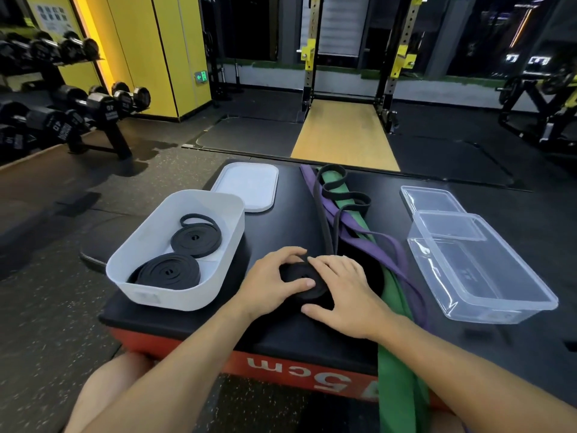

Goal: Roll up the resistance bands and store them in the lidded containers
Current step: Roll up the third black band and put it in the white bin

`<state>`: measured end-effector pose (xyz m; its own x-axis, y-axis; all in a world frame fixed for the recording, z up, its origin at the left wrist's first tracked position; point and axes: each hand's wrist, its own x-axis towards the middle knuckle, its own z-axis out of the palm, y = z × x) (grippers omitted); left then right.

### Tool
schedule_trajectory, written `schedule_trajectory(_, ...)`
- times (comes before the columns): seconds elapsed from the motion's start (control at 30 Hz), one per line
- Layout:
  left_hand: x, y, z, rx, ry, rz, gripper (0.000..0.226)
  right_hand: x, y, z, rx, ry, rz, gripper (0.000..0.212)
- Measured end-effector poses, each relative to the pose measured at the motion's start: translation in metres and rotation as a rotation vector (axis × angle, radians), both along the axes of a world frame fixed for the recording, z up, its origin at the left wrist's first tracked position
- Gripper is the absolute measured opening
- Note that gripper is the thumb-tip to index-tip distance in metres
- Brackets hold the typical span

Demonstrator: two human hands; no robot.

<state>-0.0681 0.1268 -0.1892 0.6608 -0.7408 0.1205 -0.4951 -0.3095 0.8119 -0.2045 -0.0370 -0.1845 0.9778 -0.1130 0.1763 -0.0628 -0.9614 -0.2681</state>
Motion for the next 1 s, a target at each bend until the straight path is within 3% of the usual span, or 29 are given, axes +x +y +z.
schedule_trajectory(0.13,-0.002,-0.001,0.002,-0.005,-0.011,-0.005,0.056,0.001,-0.002,-0.001,0.046,-0.016,0.056,0.083)
schedule_trajectory(0.37,-0.007,-0.004,-0.003,-0.005,-0.161,0.010,0.051,0.008,-0.007,-0.006,0.145,-0.093,-0.054,0.087)
schedule_trajectory(0.57,-0.005,-0.008,-0.005,0.012,-0.198,0.028,0.054,0.020,-0.009,0.002,0.064,-0.061,-0.144,0.096)
schedule_trajectory(0.8,-0.003,-0.005,-0.004,-0.014,-0.106,0.048,0.054,0.029,0.002,0.005,-0.064,-0.106,-0.149,0.096)
schedule_trajectory(1.0,0.000,-0.002,-0.005,-0.052,-0.029,0.047,0.051,0.011,-0.011,-0.005,0.198,-0.048,0.030,0.092)
